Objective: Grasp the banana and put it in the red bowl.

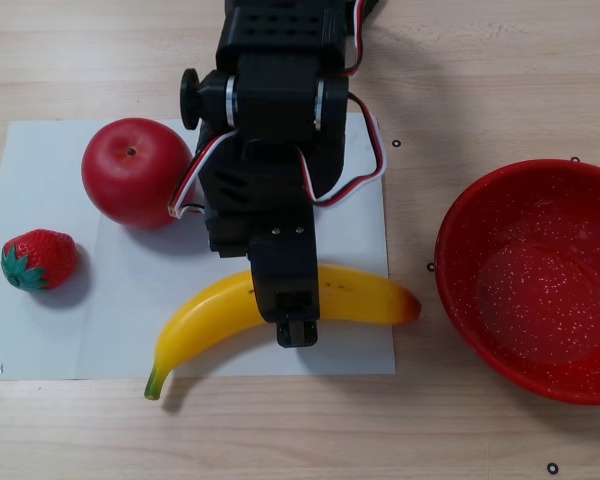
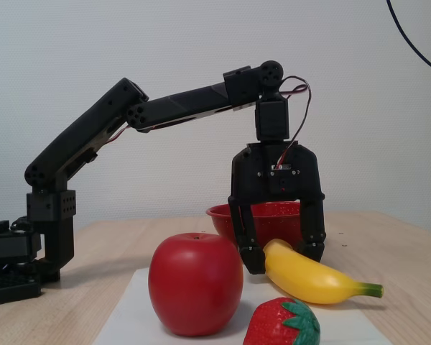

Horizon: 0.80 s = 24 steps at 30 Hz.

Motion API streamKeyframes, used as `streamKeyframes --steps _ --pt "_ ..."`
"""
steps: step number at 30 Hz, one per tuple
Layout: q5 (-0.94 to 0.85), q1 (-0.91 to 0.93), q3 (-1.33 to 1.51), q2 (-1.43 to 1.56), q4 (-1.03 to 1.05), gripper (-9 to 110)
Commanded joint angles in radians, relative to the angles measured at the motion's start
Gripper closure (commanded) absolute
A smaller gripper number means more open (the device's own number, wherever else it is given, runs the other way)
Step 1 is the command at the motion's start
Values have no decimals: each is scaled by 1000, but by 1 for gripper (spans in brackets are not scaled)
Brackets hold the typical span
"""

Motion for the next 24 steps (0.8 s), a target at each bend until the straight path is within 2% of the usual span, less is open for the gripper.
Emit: streamKeyframes --steps 1,3,24 --pt "-2 3 -20 118 25 95" --pt "-2 0 -17 123 35 101" --pt "-9 -44 -37 374 104 101"
